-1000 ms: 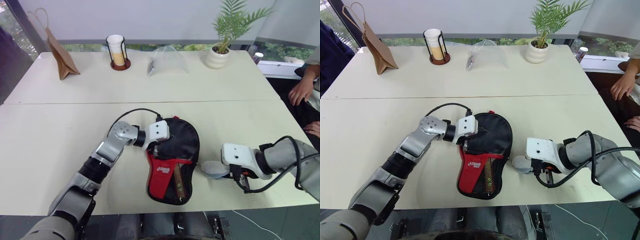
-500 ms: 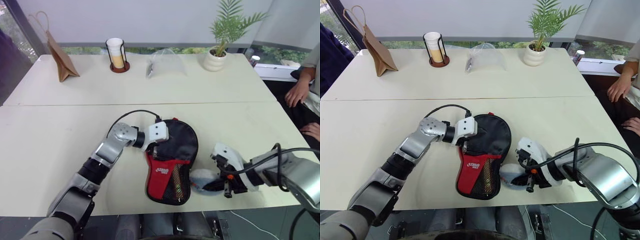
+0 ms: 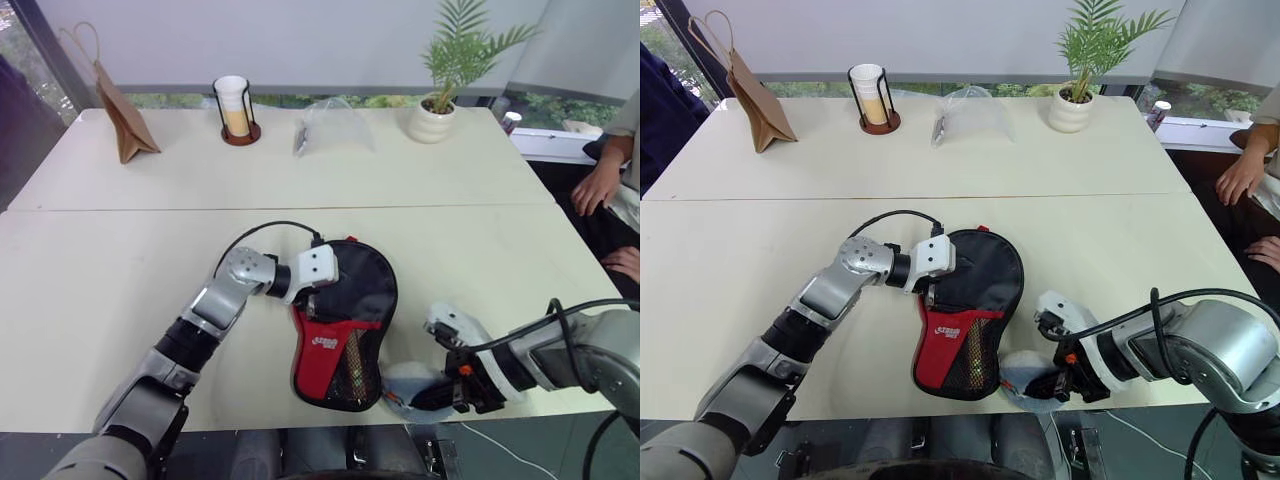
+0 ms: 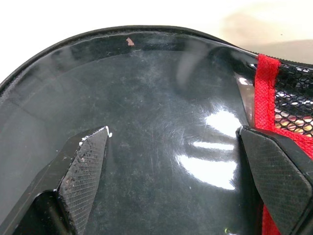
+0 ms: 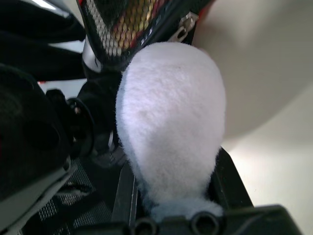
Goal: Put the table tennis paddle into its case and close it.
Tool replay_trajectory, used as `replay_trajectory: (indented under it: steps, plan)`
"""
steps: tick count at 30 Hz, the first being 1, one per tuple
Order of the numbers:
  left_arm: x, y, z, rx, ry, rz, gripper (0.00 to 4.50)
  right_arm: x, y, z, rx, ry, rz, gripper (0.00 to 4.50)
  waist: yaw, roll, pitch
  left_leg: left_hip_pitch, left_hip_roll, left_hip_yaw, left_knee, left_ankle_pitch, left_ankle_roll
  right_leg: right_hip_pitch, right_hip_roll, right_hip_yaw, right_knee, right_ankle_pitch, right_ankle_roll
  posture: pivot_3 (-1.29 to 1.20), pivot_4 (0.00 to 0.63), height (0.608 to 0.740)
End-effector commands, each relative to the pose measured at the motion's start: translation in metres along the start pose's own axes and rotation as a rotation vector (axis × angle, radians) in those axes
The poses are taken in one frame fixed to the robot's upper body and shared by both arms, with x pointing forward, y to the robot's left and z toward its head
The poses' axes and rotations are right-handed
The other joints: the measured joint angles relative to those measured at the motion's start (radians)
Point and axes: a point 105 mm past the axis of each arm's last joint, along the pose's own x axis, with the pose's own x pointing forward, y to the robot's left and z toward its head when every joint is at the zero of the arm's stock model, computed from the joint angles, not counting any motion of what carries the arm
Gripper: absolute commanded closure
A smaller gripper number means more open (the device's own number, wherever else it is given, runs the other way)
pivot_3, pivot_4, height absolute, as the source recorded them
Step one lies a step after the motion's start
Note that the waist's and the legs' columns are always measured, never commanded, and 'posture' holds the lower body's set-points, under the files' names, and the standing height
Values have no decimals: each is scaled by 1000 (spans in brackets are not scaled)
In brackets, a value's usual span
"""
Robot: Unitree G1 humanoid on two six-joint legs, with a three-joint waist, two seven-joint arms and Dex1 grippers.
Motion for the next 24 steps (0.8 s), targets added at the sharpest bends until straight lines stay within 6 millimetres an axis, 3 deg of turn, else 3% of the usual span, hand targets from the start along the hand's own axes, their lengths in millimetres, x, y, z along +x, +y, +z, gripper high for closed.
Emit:
replay_trajectory:
  steps: [1,11,24]
  plan:
    - [14,-32,-54,-115,198,-106,20,4,15,-11,-15,68,71,4438,0,0,0,0,0,0,0,0,0,0,0,0,0,0,0,0,150,740]
    - [16,-39,-55,-125,198,-112,20,1,20,-30,-99,164,59,4438,1,1,-2,0,-1,-1,-4,-2,2,0,-1,-2,-10,0,0,0,150,740]
    - [18,-41,-55,-138,197,-117,20,-4,18,-50,-368,248,45,4438,4,3,-3,0,-5,1,-5,-5,8,2,-8,-2,-14,-3,5,0,150,740]
